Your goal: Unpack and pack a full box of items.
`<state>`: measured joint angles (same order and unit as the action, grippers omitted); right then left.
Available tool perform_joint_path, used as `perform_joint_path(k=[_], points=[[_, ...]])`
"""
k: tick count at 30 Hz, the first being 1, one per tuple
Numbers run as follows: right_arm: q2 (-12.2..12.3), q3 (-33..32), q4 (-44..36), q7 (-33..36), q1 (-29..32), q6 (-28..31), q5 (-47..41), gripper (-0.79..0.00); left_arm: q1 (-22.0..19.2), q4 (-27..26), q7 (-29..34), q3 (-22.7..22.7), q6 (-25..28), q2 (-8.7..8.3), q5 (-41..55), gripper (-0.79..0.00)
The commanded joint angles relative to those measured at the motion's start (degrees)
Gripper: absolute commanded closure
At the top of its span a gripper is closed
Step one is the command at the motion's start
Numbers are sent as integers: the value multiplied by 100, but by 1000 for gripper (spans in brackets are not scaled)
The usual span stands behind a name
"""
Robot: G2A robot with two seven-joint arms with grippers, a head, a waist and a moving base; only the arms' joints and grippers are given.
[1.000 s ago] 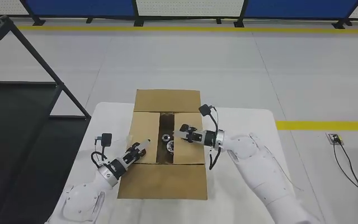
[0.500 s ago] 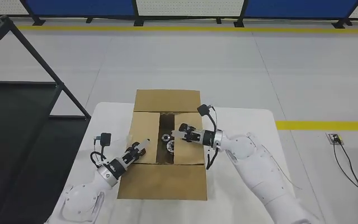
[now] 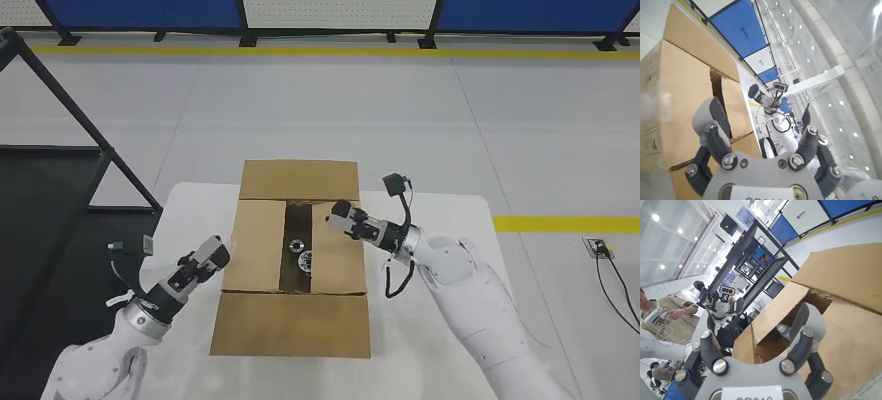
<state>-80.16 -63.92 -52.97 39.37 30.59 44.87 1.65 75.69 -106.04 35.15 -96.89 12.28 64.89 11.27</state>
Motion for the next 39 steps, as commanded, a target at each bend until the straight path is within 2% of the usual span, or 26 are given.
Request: perform_joint_path(k=[1, 5, 9, 13, 19, 27, 30, 34, 39], points=[[35, -98, -36, -155, 59, 102, 85, -785, 143, -12, 339, -365, 45, -37, 400, -785], [86, -260, -67, -653, 117, -124, 510, -785, 355, 105, 1140, -952, 94, -124, 741, -785], [74, -263, 145, -1287, -16, -709, 1026, -785, 488, 438, 2116, -1474, 24, -229, 1058, -785], [-9, -132, 564, -1704, -245, -937, 1090, -785, 582, 628, 2678, -1661, -33, -293, 1175, -785], [-152, 57, 1455, -2251, -674, -1143, 1178, -785, 764, 724, 3363, -1688, 38, -373, 1076, -785], [-152, 57, 1455, -2251, -674, -1143, 1178, -785, 921, 719, 3440, -1586, 144, -425, 977, -785], [-170, 91, 1307, -2435, -565, -1471, 1269, -785, 929, 663, 3488, -1479, 131, -442, 974, -785], [-266, 274, 1378, -2683, -626, -1941, 1440, -785, 948, 624, 3567, -1344, 123, -470, 873, -785], [-440, 491, 1799, -2700, -832, -1970, 1282, -785, 990, 625, 3537, -1234, 169, -496, 806, -785]])
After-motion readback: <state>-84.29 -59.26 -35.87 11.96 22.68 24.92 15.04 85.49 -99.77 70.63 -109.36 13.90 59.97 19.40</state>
